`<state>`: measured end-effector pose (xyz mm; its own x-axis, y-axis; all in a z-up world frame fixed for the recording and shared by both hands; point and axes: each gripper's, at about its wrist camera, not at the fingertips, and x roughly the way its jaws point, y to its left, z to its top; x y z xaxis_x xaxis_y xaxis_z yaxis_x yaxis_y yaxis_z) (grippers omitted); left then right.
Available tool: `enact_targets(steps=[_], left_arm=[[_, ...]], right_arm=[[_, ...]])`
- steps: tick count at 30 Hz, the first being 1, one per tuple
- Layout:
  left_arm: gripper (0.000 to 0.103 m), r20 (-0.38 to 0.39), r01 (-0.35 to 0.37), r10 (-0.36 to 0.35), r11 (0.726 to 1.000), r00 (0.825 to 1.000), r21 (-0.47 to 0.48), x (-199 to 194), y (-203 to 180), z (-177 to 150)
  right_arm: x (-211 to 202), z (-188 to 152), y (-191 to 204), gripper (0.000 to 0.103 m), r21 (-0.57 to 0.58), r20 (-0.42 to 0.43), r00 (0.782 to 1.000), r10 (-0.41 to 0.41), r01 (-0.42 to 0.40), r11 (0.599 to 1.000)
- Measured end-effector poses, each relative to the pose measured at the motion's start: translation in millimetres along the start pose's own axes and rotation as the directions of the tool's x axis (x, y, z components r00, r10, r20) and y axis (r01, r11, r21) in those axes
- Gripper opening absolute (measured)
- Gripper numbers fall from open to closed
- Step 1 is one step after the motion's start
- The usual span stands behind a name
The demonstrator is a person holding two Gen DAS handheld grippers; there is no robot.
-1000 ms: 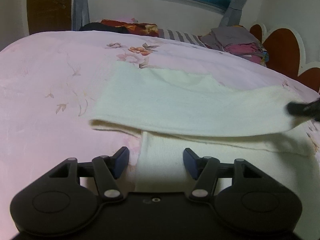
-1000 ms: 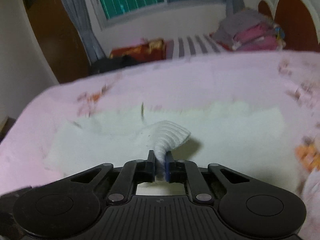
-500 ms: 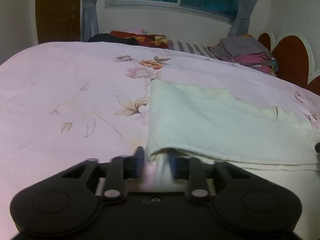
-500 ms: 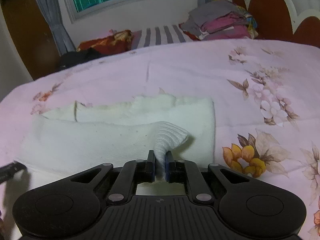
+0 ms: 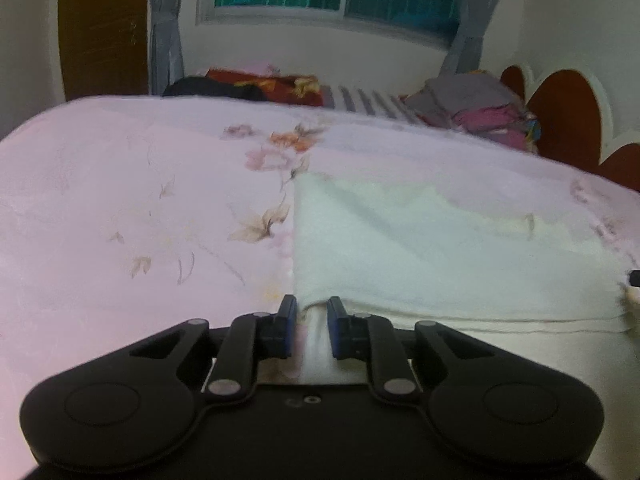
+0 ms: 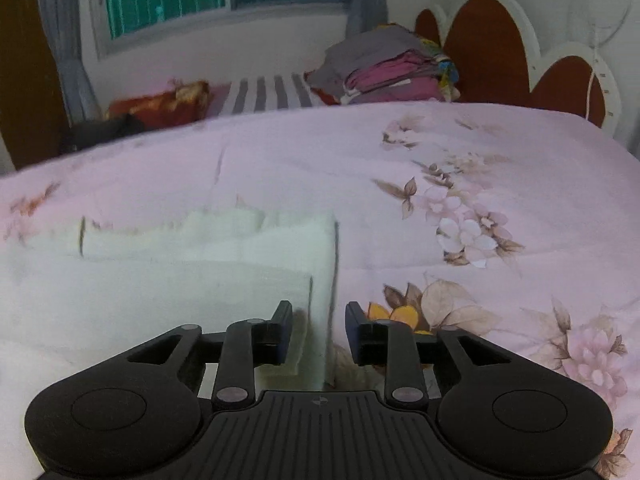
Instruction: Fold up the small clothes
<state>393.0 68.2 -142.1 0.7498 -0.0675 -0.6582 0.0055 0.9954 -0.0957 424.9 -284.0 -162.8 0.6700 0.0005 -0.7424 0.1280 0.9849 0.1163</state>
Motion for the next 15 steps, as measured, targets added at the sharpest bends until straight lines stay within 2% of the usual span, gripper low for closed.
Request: enact_targets(steps=[3,6,10,15], left_arm=[[0.018,0.032,0.029,-0.029,1.000,0.999,0.009,-7.0,-7.6,8.9],[0.018,0.031,0.052,-0.052,0.999,0.998,0.007,1.3,-17.9,20.2],[0.018,0.007,0.068,-0.069,0.998,0.998,0.011,30.1,-29.6,33.0],[0.023,-0.031,0.039,-0.038,0.999,0.999,0.029,67.5,-29.8,39.8]], right_arm=[[-2.3,5.0,6.0,0.028,-0.008,0.016,1.000,0.025,-0.025,1.000],[4.5,7.6,21.8,0.028,-0.027,0.004,0.999,0.053,-0.053,0.998],[15.2,7.9,39.8,0.028,-0.033,-0.009,0.997,0.082,-0.083,0.996],[27.2,8.0,49.4,0.028,-0.029,-0.021,0.995,0.099,-0.099,0.995]])
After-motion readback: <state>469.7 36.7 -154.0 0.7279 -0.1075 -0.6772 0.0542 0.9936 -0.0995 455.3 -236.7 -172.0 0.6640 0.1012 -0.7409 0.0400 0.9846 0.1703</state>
